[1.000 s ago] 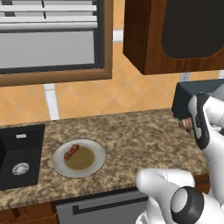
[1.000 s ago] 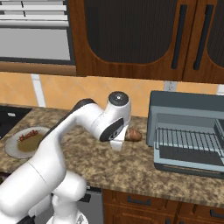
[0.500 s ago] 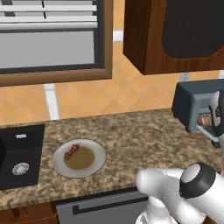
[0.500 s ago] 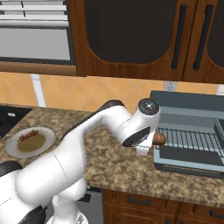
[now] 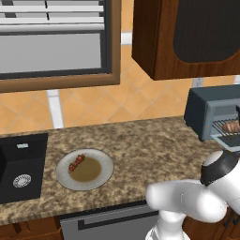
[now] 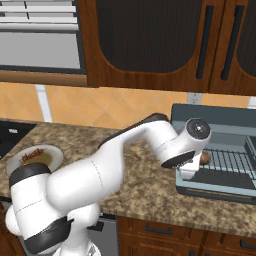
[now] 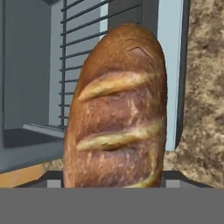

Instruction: Pick up the kebab skewer and baguette bread, and place them inside the toaster oven. Close the toaster oven door and start by setting the timer.

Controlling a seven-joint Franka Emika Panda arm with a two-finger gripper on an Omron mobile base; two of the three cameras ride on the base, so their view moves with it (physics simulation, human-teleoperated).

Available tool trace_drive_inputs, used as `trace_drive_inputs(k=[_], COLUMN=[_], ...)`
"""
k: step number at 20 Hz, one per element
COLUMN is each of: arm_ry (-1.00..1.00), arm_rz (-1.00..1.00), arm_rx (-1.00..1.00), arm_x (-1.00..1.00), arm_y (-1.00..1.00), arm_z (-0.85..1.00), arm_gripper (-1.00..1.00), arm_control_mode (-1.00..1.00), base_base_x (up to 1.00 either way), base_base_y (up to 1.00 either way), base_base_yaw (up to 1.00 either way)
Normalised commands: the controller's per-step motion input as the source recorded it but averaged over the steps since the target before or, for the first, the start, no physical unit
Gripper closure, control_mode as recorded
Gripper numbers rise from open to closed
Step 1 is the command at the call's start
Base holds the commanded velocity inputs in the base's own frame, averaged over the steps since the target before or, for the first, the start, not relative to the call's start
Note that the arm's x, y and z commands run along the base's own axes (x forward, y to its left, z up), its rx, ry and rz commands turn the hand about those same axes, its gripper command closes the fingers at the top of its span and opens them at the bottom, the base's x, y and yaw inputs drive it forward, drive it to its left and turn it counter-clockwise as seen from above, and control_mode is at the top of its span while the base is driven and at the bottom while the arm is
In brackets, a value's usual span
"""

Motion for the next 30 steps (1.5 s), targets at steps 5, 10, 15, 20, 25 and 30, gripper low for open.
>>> trace_drive_inputs(k=[5,10,15,20,25,30], arm_ry=[0.00,-0.01,-0.03,-0.05,-0.02,-0.01], arm_rz=[0.03,0.00,0.00,0.00,0.00,0.00], arm_rx=[0.00,0.00,0.00,0.00,0.00,0.00], arm_x=[0.50,0.25,0.25,0.34,0.37,0.25], arm_y=[-0.46,-0.45,-0.36,-0.26,-0.12,-0.14], arm_z=[-0.04,-0.12,-0.10,0.00,-0.05,-0.12], arm_gripper=[1.00,1.00,1.00,1.00,1.00,1.00], arm_control_mode=[-1.00,-1.00,-1.00,-1.00,-1.00,-1.00], base_base_x=[0.00,0.00,0.00,0.00,0.00,0.00], base_base_y=[0.00,0.00,0.00,0.00,0.00,0.00], base_base_yaw=[0.00,0.00,0.00,0.00,0.00,0.00])
